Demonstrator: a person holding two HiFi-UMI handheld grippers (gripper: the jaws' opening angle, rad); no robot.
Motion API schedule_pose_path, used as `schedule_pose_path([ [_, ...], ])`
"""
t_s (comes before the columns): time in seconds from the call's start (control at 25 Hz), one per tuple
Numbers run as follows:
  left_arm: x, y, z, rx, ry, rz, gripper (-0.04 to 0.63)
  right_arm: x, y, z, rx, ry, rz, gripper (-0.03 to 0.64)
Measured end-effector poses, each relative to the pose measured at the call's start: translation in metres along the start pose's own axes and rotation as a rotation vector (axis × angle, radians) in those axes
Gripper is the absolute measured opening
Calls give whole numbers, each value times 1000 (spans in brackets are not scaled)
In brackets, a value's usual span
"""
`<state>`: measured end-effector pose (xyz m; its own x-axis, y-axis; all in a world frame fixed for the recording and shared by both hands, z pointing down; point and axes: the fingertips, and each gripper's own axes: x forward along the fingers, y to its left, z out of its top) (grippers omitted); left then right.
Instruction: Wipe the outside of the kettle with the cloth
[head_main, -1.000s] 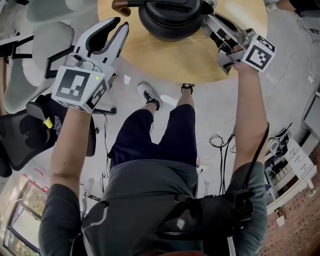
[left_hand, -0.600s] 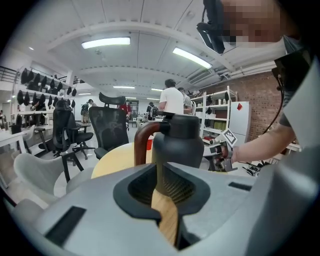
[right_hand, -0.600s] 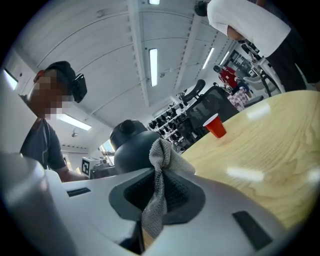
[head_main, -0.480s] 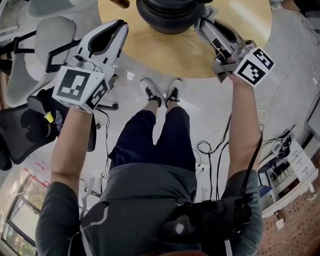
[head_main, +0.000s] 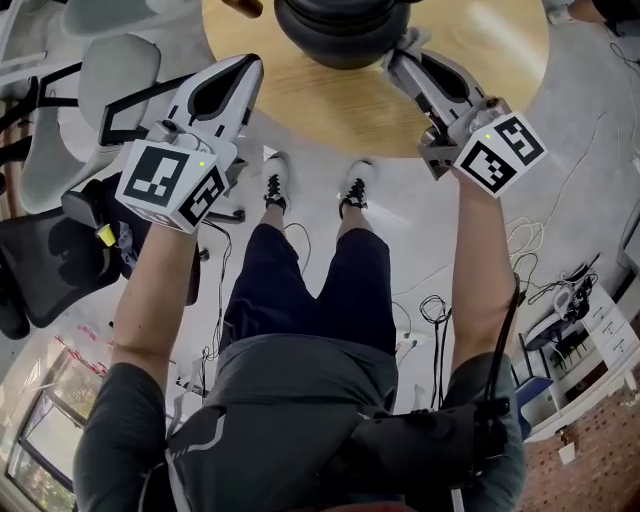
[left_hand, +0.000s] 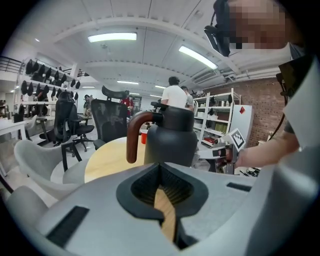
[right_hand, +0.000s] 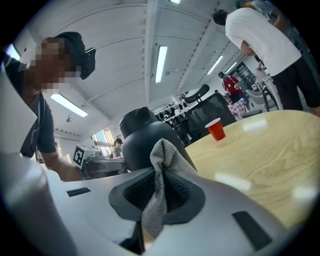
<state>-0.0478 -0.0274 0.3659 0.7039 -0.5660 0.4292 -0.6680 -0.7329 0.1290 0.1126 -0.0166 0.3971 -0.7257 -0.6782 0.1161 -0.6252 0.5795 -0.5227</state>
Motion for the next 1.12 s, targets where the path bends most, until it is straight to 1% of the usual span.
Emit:
schedule_pose_path([
  [0.24, -1, 7, -8, 59, -10, -52, 9, 0, 6, -10, -30, -25, -119, 51],
  [0.44, -4, 12, -6, 83, -13, -113, 9, 2, 15, -16, -57, -42, -219, 51],
  [0.56, -12, 16, -12, 95, -4, -148, 9, 9, 26, -24, -73, -53, -278, 51],
  [0.68, -17, 20, -15, 108, -2, -183, 9, 18, 34, -29, -137, -44, -373, 51],
  [0.84, -22, 30, -17, 110, -5, -193, 9, 22, 40, -33, -157, -62, -538, 51],
  [0.92, -23, 35, -18, 99, -9, -195, 9, 25, 45, -34, -170, -70, -591, 52],
  [0.96, -25, 37, -18, 98, -11, -197, 9, 30, 49, -34, -167, -77, -602, 51],
  [1.0, -26, 40, -17, 106, -13, -199, 9, 36, 52, -34, -161, -82, -610, 51],
  [1.12, -32, 48, -17, 178, -19, -189, 9, 55, 56, -37, -145, -80, -665, 51],
])
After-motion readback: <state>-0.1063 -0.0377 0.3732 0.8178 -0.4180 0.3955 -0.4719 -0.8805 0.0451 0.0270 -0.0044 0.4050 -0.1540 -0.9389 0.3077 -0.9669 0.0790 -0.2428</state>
